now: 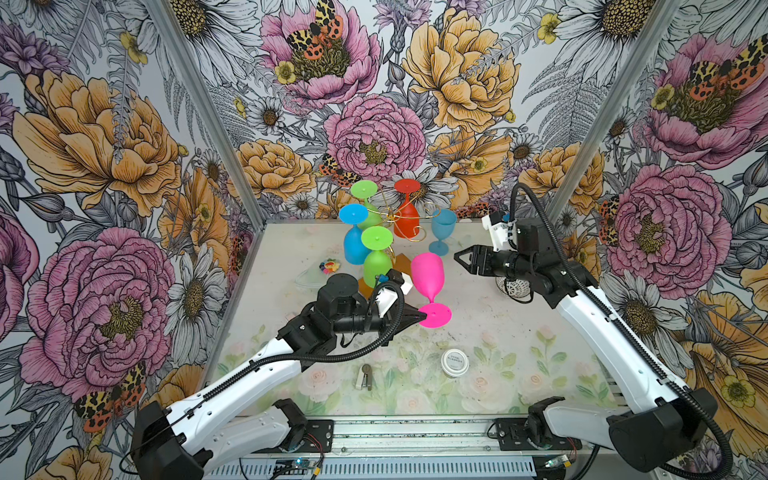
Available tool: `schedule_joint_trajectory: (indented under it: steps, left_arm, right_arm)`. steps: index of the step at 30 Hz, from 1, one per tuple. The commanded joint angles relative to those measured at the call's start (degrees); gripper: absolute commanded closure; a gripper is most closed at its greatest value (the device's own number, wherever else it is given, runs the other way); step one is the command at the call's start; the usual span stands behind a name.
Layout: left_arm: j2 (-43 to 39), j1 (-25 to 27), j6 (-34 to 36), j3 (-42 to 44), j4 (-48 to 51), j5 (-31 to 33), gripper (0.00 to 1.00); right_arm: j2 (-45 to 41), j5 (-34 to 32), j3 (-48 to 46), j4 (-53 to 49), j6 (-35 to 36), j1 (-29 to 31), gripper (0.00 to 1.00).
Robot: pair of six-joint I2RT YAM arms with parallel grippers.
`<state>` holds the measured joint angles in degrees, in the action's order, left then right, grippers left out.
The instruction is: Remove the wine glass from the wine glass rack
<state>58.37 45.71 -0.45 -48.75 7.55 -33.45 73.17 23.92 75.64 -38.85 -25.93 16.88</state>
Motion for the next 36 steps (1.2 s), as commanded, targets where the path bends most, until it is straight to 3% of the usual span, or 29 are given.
schedule_joint_trajectory:
  steps: [1,8,18,23,30,36]
  left_arm:
    - [0.08,1.93,9.72,1.88,3.17,9.17,1.0]
    - [0.26,8.36,22.43,4.71,3.37,22.12,1.0]
    - [0.54,14.16,39.5,8.08,1.34,36.66,1.0]
    - [1.87,17.67,50.29,10.5,0.2,46.91,1.0]
    - [3.23,20.1,59.58,14.07,-5.93,55.04,1.0]
    - [3.96,20.65,66.85,16.02,-9.0,61.22,1.0]
  right_arm:
    - [2.62,-2.61,5.98,-6.11,1.19,-0.45,0.38]
    - [10.0,0.39,15.55,-13.51,3.93,-0.4,0.38]
    - [15.35,7.58,22.01,-15.61,5.61,-0.39,0.38]
    - [16.81,11.49,23.89,-15.64,6.05,-0.35,0.38]
    - [18.08,15.78,24.8,-16.73,6.15,-0.09,0.45]
    - [18.35,13.91,24.25,-19.46,8.13,0.34,0.45]
